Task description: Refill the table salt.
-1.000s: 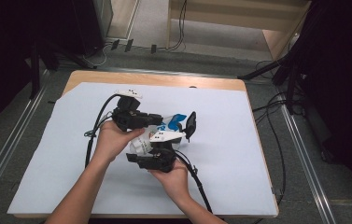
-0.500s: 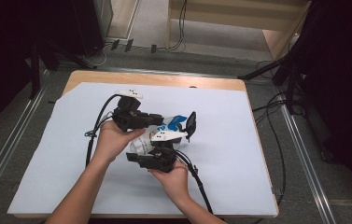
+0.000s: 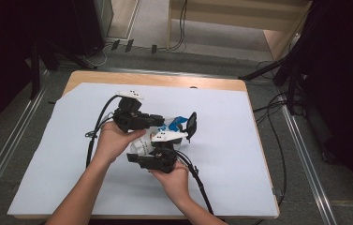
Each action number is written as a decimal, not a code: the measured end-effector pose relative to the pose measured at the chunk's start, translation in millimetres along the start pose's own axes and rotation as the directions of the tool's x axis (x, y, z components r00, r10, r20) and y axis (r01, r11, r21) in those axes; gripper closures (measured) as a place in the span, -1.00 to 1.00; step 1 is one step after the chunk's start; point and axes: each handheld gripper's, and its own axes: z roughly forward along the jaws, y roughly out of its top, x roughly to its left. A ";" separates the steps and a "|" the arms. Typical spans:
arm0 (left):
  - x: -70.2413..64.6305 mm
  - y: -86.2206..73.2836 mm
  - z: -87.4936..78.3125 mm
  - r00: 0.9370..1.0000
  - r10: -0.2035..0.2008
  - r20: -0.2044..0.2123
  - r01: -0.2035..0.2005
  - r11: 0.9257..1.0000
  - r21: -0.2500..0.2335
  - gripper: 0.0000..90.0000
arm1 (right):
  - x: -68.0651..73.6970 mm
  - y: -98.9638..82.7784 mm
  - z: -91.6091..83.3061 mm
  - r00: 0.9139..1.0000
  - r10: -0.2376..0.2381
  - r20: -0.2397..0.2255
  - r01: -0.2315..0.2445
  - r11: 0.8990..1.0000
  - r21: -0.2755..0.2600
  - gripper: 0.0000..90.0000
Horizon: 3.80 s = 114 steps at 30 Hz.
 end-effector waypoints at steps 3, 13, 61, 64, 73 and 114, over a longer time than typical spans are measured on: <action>-0.1 0.1 -0.1 1.000 0.000 -0.002 0.000 1.000 -0.001 0.77 | -0.1 0.1 -0.2 1.000 0.002 -0.002 -0.002 1.000 0.000 0.33; 0.1 0.1 0.2 1.000 -0.005 -0.003 0.005 1.000 0.000 0.79 | 2.0 0.0 0.3 1.000 -0.027 0.010 0.027 1.000 0.005 0.30; -3.4 0.4 0.5 1.000 0.011 0.006 -0.011 1.000 -0.011 0.78 | 3.5 -0.7 2.2 0.999 -0.030 0.019 0.029 0.999 0.025 0.48; -3.3 0.5 0.3 1.000 0.012 0.006 -0.012 1.000 -0.009 0.78 | 3.5 -0.6 2.1 1.000 -0.026 0.017 0.026 0.999 0.027 0.49; -4.5 0.5 0.8 1.000 0.013 0.002 -0.013 1.000 -0.007 0.78 | 3.3 -0.6 1.9 0.999 -0.027 0.017 0.027 0.999 0.032 0.57; -4.0 -0.5 3.7 0.999 0.032 -0.036 -0.030 0.998 0.058 0.94 | 1.1 -4.1 4.1 0.999 -0.030 0.023 0.029 0.999 0.038 0.61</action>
